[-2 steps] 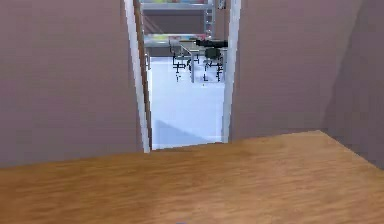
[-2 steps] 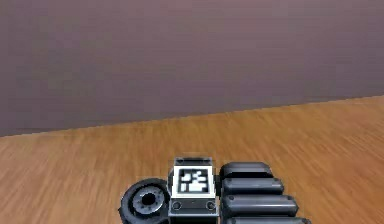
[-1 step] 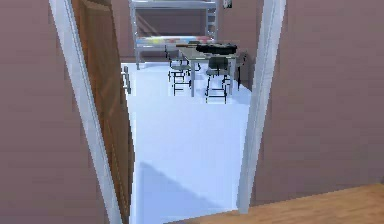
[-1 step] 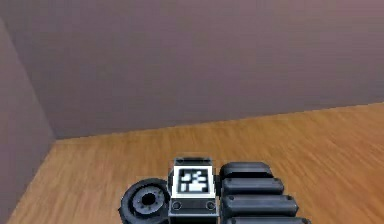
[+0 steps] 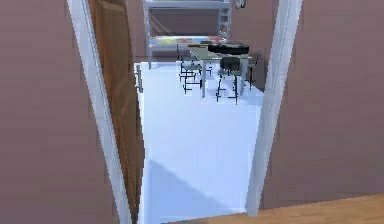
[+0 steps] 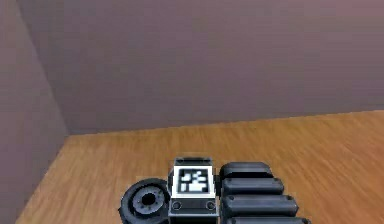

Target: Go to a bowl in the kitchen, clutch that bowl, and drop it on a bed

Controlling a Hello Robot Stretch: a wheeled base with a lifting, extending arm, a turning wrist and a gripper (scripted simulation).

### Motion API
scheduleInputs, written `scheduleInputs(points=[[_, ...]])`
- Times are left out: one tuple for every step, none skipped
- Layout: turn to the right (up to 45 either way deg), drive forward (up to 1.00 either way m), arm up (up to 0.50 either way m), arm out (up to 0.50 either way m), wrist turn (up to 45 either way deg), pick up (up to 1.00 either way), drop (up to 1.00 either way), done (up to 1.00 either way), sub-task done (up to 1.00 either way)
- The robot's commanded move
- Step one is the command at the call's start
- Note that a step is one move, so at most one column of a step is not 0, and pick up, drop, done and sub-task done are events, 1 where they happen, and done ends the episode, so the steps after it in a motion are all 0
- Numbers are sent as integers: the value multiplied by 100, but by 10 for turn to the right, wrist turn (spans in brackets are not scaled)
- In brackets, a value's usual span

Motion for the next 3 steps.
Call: scheduleInputs(points=[[0, 90, 0, 0, 0, 0, 0, 0, 0], [-90, 0, 0, 0, 0, 0, 0, 0, 0], [0, 100, 0, 0, 0, 0, 0, 0, 0]])
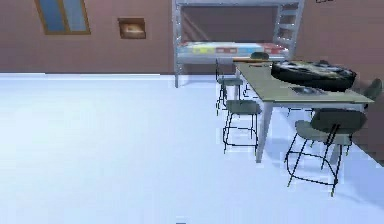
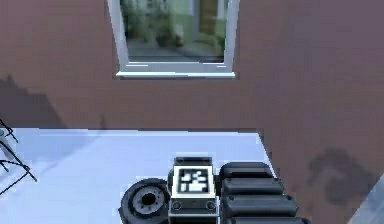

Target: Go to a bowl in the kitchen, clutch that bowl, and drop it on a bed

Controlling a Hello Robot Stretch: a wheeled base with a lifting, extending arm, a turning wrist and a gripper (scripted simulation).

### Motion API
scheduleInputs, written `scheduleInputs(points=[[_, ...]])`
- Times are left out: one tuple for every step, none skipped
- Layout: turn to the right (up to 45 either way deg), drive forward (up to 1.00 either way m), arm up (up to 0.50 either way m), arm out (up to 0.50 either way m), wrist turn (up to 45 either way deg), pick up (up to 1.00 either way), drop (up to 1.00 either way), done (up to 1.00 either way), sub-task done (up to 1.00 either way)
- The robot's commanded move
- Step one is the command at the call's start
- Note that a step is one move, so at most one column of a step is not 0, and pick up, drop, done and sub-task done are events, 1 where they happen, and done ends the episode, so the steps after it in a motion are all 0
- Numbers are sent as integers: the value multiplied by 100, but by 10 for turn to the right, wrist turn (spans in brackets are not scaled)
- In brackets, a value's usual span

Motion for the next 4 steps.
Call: scheduleInputs(points=[[0, 20, 0, 0, 0, 0, 0, 0, 0], [90, 0, 0, 0, 0, 0, 0, 0, 0], [0, 70, 0, 0, 0, 0, 0, 0, 0], [-450, 0, 0, 0, 0, 0, 0, 0, 0]])
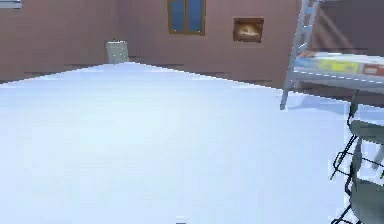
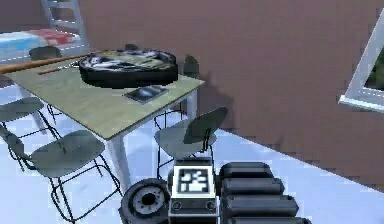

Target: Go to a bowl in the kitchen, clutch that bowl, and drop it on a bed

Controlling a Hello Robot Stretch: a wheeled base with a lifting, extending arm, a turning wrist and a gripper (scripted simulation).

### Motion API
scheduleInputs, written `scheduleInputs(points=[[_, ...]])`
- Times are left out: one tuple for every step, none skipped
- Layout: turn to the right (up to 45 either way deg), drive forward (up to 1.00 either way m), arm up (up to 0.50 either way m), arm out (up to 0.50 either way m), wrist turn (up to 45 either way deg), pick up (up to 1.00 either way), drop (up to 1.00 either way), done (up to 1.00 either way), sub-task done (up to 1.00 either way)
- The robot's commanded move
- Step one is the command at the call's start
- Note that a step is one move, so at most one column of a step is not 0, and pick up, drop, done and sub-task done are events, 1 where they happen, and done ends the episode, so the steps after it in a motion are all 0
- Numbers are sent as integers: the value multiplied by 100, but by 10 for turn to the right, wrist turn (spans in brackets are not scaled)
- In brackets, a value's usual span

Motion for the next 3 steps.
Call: scheduleInputs(points=[[-450, 0, 0, 0, 0, 0, 0, 0, 0], [-210, 0, 0, 0, 0, 0, 0, 0, 0], [0, 75, 0, 0, 0, 0, 0, 0, 0]])
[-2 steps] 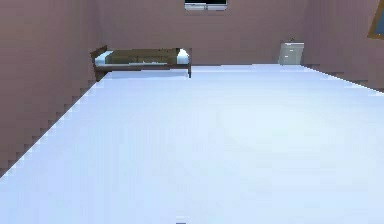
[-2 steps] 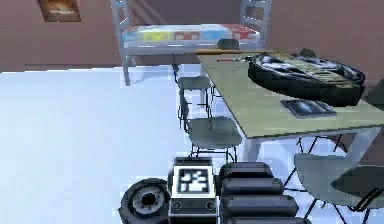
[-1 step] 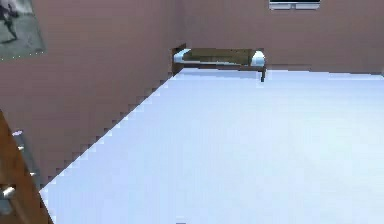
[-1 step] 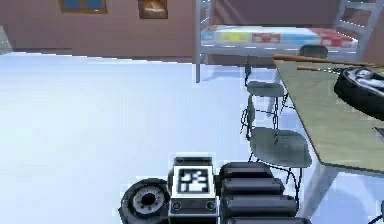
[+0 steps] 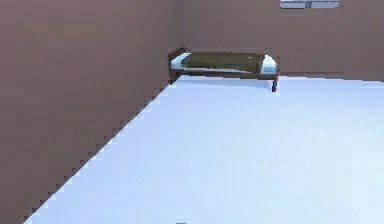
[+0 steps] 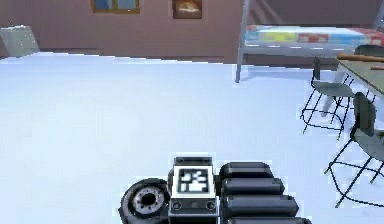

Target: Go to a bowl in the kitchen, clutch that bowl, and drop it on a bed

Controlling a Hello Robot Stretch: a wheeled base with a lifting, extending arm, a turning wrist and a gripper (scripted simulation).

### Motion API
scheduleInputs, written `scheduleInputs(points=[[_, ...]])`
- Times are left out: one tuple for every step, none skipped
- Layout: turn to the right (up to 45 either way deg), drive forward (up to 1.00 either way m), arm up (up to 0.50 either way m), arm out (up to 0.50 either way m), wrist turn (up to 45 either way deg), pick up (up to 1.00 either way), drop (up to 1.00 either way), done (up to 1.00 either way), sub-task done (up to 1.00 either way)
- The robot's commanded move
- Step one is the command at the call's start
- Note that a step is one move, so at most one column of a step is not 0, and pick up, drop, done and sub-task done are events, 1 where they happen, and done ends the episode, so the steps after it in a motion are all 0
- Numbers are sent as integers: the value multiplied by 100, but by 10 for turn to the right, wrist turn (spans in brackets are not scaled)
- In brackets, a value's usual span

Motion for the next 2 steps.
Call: scheduleInputs(points=[[60, 0, 0, 0, 0, 0, 0, 0, 0], [0, 100, 0, 0, 0, 0, 0, 0, 0]])
